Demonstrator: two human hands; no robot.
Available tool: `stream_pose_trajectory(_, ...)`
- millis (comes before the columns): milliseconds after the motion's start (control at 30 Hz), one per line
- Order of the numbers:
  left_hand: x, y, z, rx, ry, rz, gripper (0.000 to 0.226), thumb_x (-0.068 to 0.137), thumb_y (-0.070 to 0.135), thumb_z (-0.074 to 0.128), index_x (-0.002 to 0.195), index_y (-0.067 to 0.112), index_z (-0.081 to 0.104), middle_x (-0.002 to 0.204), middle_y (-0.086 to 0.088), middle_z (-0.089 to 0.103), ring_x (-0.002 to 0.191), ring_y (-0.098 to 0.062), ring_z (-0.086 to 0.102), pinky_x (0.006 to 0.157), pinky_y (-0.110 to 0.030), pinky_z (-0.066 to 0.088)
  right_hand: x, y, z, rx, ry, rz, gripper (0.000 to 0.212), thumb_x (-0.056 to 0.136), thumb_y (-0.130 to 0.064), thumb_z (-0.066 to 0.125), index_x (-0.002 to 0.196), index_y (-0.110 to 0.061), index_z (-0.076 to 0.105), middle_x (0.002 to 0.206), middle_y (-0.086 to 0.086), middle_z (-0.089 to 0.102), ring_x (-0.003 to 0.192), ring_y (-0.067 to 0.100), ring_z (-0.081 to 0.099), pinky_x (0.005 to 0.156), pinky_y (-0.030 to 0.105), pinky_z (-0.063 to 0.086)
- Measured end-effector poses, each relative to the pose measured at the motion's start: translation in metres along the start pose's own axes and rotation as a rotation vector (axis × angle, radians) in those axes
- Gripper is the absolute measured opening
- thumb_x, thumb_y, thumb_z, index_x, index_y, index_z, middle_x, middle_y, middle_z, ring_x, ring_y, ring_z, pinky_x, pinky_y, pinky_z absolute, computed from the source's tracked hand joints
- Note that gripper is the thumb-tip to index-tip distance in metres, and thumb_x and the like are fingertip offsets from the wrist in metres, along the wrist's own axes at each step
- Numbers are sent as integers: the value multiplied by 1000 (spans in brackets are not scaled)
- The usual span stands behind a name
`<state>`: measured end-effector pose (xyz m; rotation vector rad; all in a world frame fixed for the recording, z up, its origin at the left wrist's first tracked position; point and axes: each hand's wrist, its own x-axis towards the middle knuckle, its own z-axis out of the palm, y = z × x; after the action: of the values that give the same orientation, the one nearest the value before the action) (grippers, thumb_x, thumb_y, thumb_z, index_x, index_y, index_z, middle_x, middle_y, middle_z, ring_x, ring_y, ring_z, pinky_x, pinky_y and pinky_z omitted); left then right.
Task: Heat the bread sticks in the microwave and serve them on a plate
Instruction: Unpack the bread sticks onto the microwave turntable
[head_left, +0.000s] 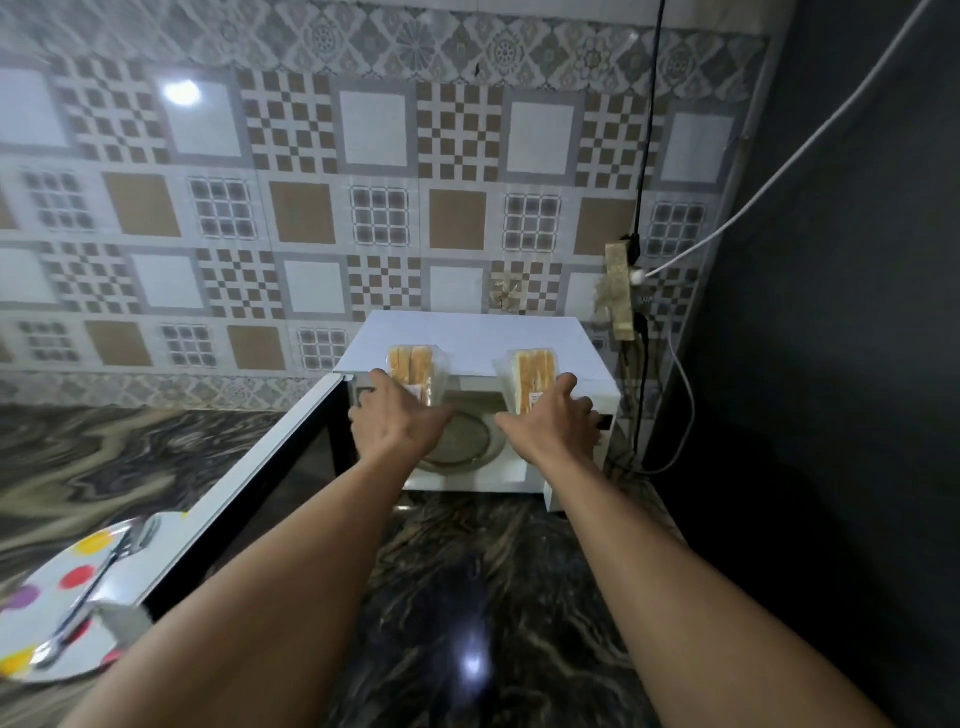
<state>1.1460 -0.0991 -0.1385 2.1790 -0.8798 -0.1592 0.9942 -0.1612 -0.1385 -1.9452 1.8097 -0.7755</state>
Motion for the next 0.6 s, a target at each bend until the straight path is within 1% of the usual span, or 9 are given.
stream_pose_trajectory(67, -22, -10, -3, 7, -10, -2, 91, 65, 52, 84, 130, 10, 36, 123, -18, 59, 116, -40, 55, 97, -48, 48, -23, 9, 1, 4, 4, 16, 90, 65, -54, 77, 130, -16, 27, 127, 22, 47, 112, 41, 47, 94, 50, 45)
stream_pose_trajectory(100, -32, -15, -5, 2, -14, -3, 91, 66, 51, 84, 131, 10, 35, 125, -18, 58, 118, -40, 54, 99, -48, 46, -35, 14, 3, 3, -5, 27, 89, 66, -52, 77, 130, -16, 27, 128, 23, 46, 113, 41, 47, 94, 49, 45)
stream_pose_trajectory(200, -58, -32, -5, 5, -34, -6, 87, 67, 52, 82, 128, 9, 38, 127, -18, 56, 119, -40, 52, 98, -47, 44, -64, 31, 10, 1, -22, 68, 90, 68, -52, 78, 132, -16, 25, 131, 23, 44, 117, 41, 46, 94, 47, 44)
stream_pose_trajectory(300, -78, -51, -3, 22, -50, -5, 85, 68, 53, 82, 126, 9, 38, 126, -18, 56, 117, -38, 52, 97, -46, 44, -88, 46, 23, -17, -26, 83, 86, 71, -51, 78, 129, -16, 26, 131, 22, 45, 117, 39, 45, 85, 43, 40)
stream_pose_trajectory(333, -83, -58, -1, 24, -56, -13, 82, 68, 51, 81, 125, 10, 38, 125, -18, 56, 116, -38, 52, 97, -46, 44, -94, 51, 28, -12, -33, 97, 87, 71, -50, 78, 131, -17, 25, 132, 22, 44, 118, 39, 45, 85, 44, 40)
stream_pose_trajectory(433, -94, -78, 10, 11, -92, -72, 79, 70, 46, 79, 127, 9, 38, 126, -19, 54, 117, -38, 50, 98, -47, 44, -108, 66, 48, 15, -57, 147, 92, 69, -50, 78, 134, -20, 21, 134, 20, 45, 121, 40, 45, 94, 46, 41)
stream_pose_trajectory(533, -105, -102, 28, -18, -120, -123, 78, 73, 41, 79, 130, 8, 37, 126, -20, 55, 117, -39, 53, 98, -46, 46, -117, 83, 73, 4, -62, 147, 93, 66, -52, 78, 135, -17, 26, 135, 19, 46, 124, 39, 43, 101, 47, 39)
stream_pose_trajectory(600, -109, -118, 44, -77, -179, -165, 78, 72, 39, 82, 130, 9, 38, 122, -19, 60, 115, -39, 57, 96, -43, 48, -121, 95, 89, 3, -80, 162, 96, 65, -52, 78, 138, -17, 26, 139, 19, 43, 128, 39, 41, 105, 48, 37)
